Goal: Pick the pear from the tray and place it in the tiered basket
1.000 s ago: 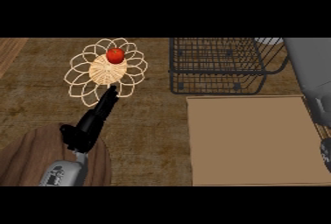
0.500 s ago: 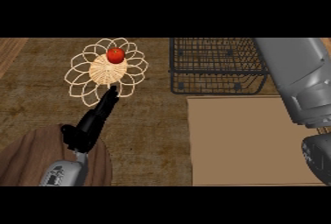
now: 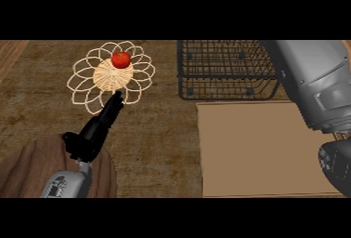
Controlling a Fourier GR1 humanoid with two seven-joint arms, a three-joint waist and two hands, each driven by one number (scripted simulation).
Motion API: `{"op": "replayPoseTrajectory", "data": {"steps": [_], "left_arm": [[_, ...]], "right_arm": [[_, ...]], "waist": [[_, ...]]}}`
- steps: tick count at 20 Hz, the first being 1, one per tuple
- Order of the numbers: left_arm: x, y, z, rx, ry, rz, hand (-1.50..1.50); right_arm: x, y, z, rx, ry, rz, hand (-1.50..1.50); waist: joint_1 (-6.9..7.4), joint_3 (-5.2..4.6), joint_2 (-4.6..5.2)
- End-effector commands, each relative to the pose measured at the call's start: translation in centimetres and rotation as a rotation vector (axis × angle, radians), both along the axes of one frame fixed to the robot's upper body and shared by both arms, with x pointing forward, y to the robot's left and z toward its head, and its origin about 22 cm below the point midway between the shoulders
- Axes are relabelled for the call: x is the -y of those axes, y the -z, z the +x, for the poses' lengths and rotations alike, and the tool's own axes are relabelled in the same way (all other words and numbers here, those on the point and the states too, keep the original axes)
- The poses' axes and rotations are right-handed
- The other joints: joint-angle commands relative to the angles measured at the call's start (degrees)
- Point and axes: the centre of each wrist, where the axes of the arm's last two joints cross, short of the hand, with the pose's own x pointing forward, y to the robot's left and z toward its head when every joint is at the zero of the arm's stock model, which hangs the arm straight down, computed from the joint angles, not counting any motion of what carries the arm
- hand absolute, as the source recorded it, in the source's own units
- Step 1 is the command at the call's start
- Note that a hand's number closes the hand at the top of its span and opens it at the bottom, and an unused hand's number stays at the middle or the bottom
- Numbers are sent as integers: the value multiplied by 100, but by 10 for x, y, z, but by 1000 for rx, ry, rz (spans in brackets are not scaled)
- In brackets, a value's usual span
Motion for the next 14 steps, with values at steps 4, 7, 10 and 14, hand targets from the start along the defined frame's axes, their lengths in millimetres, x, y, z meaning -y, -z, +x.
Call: {"op": "replayPoseTrajectory", "data": {"steps": [4,7,10,14], "left_arm": [[-4,5,-6,-26,-23,-8,0],[-5,-2,4,-19,-22,-5,0],[-4,-9,7,-13,-17,-1,0],[-6,3,4,-30,-20,-3,0]], "right_arm": [[23,-6,0,87,166,109,-150],[47,-25,-1,213,330,66,-150],[80,-33,-4,309,503,44,-150],[149,-37,-15,405,621,106,-150]], "waist": [[-18,-25,7],[-52,-27,11],[-2,-25,35],[-88,-20,19]]}}
